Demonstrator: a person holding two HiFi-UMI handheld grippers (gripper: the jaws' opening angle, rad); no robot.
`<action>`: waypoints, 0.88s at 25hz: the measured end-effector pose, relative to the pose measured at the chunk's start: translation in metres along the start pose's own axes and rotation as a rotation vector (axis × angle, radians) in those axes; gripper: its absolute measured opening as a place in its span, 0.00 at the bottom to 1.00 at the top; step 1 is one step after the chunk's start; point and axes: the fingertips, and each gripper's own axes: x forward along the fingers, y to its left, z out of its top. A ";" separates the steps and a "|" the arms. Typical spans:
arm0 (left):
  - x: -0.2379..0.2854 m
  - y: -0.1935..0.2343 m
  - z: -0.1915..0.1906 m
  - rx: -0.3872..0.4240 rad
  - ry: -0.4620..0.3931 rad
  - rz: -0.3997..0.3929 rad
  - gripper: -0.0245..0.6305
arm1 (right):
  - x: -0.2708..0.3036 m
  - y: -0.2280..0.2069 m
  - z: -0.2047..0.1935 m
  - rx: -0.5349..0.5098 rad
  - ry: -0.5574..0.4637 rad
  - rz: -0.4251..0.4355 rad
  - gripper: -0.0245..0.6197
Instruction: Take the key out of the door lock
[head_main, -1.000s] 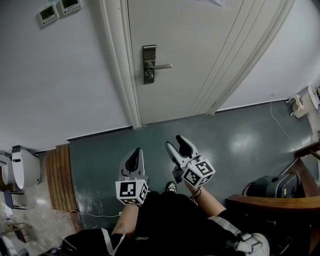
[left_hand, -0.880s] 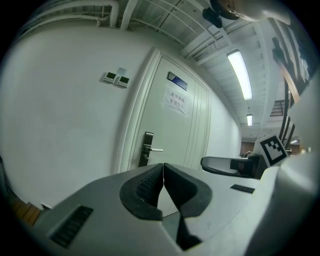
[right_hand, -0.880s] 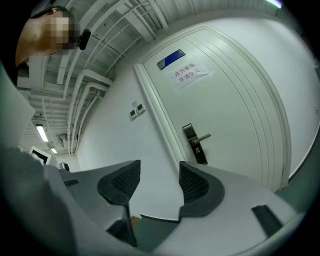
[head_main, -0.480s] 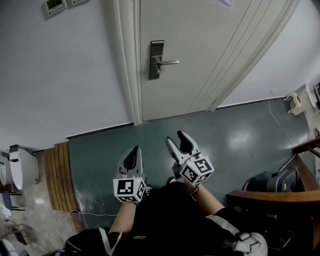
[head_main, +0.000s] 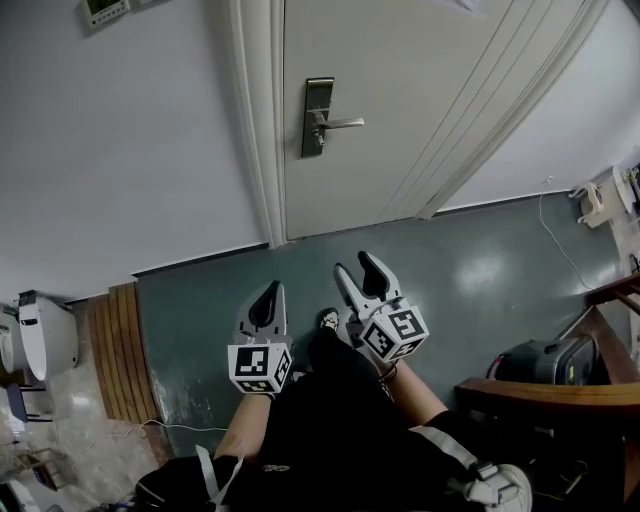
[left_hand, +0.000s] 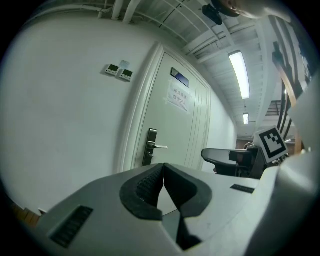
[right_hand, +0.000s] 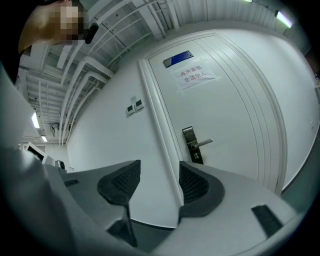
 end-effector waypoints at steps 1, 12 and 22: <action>0.007 0.001 0.002 0.004 -0.003 -0.004 0.07 | 0.005 -0.004 0.002 0.001 -0.004 -0.002 0.41; 0.096 0.009 0.017 0.013 0.004 -0.030 0.07 | 0.065 -0.069 0.024 0.003 -0.014 -0.027 0.41; 0.168 0.007 0.012 -0.011 0.048 0.002 0.07 | 0.110 -0.128 0.030 0.017 0.037 0.002 0.41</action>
